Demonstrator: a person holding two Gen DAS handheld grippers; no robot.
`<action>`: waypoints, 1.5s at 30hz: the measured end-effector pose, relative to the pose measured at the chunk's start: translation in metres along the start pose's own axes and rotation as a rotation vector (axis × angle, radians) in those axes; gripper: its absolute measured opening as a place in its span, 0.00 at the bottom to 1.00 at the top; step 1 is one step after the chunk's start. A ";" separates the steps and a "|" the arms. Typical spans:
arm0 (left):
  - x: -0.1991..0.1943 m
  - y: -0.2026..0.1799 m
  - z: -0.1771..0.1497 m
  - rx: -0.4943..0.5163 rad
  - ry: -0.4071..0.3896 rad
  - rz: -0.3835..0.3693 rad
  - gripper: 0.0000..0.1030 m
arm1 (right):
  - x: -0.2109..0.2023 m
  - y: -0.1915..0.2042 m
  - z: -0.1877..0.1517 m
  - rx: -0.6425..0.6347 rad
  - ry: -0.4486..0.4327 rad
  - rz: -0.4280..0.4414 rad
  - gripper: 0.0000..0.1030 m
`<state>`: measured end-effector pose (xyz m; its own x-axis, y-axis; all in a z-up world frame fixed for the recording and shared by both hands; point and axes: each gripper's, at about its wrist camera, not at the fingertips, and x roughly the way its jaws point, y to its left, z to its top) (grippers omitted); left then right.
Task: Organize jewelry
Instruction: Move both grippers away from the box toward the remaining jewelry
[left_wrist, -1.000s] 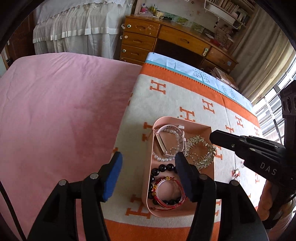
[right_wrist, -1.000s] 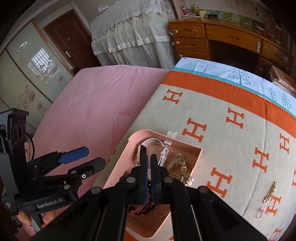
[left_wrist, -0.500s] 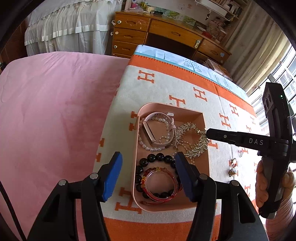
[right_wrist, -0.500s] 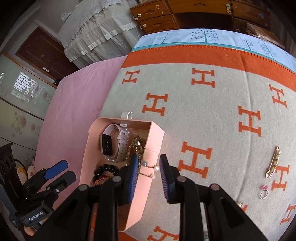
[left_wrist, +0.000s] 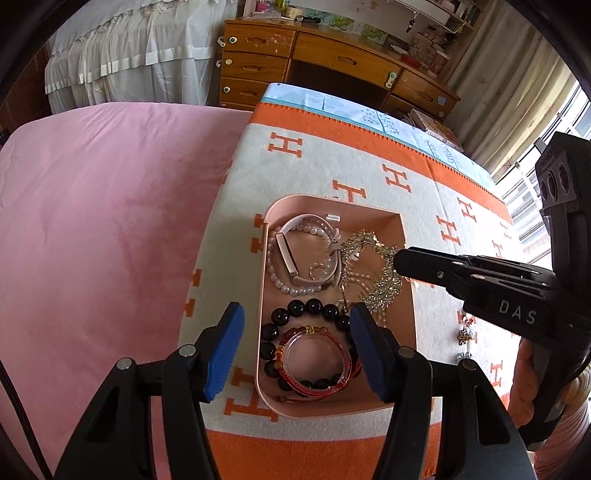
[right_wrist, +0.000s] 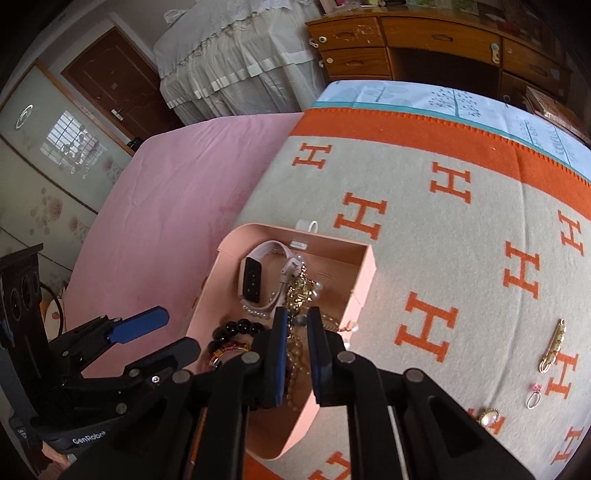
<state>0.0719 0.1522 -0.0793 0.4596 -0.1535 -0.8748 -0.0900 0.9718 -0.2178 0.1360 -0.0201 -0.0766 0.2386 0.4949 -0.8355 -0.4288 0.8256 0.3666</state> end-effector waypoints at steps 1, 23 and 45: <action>-0.001 0.000 0.000 -0.001 -0.003 0.000 0.56 | 0.001 0.004 0.001 -0.015 -0.004 0.004 0.10; -0.027 -0.009 0.004 0.011 -0.064 -0.009 0.57 | 0.001 0.010 -0.007 -0.008 0.059 0.010 0.14; -0.038 -0.040 0.008 0.059 -0.087 -0.014 0.58 | -0.005 -0.005 -0.010 0.022 0.031 0.003 0.15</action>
<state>0.0653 0.1210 -0.0336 0.5359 -0.1536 -0.8302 -0.0316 0.9790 -0.2015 0.1279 -0.0299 -0.0785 0.2104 0.4890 -0.8465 -0.4102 0.8302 0.3776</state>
